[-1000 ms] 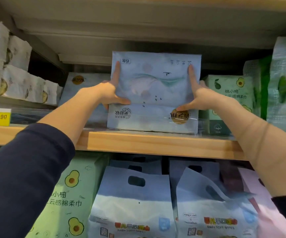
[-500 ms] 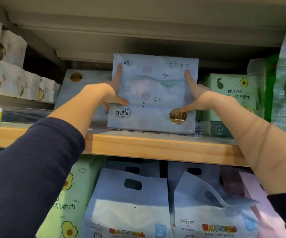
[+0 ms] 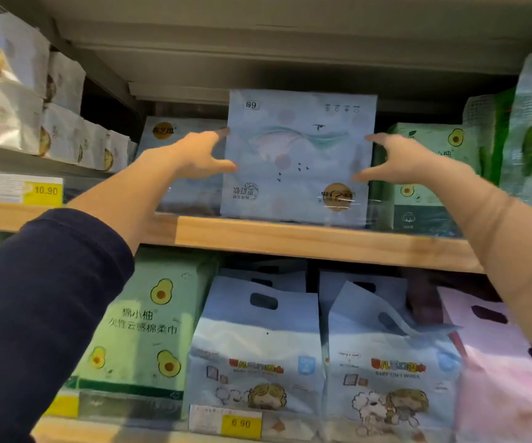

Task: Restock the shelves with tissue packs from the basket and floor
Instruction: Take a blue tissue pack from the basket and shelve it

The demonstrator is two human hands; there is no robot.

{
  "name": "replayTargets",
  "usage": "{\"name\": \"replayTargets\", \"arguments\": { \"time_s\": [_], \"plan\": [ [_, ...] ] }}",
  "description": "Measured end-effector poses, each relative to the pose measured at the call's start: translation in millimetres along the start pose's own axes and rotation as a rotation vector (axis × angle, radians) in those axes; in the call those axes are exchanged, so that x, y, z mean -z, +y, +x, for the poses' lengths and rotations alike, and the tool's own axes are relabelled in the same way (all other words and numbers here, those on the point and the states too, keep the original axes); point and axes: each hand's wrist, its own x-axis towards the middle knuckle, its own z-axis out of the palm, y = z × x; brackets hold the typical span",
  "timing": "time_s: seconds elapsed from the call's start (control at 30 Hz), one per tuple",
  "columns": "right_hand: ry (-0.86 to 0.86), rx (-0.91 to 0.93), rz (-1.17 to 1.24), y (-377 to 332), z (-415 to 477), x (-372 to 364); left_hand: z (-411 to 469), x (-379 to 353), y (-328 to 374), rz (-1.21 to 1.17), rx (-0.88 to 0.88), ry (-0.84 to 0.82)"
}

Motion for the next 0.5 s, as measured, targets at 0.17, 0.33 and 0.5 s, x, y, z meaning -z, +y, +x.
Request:
{"name": "replayTargets", "arguments": {
  "time_s": [0.17,0.33,0.5],
  "plan": [
    [0.047,-0.002,0.034,-22.6,-37.6,16.9,-42.8,14.9,14.1,-0.018,-0.074,0.080],
    [0.039,0.016,0.042,-33.9,-86.0,25.4,-88.8,20.0,15.0,-0.025,-0.095,0.056],
    [0.007,0.040,0.050,-35.5,-145.4,34.1,-151.7,25.3,25.0,-0.026,-0.120,0.069]
  ]
}}
